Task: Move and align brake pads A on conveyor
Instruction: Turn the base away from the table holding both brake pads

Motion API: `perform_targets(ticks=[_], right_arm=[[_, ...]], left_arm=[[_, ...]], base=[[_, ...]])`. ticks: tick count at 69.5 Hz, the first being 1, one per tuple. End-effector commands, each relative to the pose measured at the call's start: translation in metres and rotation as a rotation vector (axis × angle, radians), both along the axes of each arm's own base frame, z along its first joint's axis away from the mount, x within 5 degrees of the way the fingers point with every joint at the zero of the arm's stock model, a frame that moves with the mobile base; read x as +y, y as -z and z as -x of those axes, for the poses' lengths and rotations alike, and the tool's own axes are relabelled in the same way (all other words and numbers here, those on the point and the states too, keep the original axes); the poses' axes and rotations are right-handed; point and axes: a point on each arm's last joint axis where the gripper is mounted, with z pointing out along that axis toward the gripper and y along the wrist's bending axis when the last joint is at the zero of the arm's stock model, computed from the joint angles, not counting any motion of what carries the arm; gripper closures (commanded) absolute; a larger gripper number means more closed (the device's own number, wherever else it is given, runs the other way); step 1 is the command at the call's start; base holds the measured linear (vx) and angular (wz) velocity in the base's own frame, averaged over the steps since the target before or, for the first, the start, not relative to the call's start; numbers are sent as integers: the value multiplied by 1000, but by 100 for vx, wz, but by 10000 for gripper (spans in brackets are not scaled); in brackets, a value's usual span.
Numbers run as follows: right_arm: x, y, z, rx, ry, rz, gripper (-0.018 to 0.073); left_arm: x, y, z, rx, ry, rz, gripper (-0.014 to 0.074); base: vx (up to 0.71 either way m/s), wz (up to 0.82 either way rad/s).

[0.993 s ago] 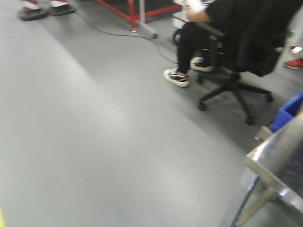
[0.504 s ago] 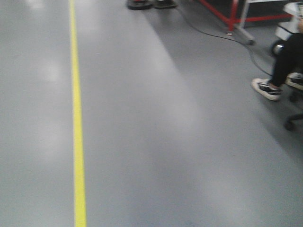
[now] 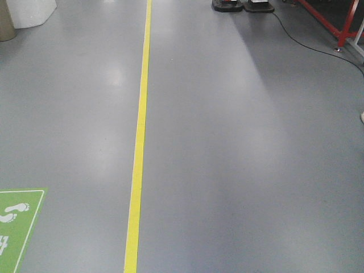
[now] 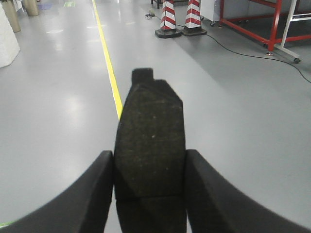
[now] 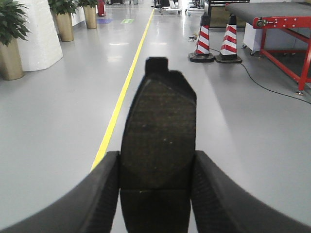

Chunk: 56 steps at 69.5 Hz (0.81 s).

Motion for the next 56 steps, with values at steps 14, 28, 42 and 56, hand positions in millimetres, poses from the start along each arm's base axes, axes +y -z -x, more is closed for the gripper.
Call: perform_targets(ticks=[14, 28, 42, 56], right_arm=[[0, -19, 0, -121, 4, -5, 569], [0, -19, 0, -121, 4, -5, 569], [0, -19, 0, -121, 4, -5, 569], [0, -19, 0, -121, 4, -5, 569]], left_arm=[[-1, -17, -1, -109, 6, 24, 602], [-1, -17, -1, -109, 6, 24, 602], [-1, -17, -1, -109, 6, 24, 602], [-1, -17, -1, -109, 6, 24, 602]], base=[[4, 2], [7, 14], [12, 18], [20, 6]])
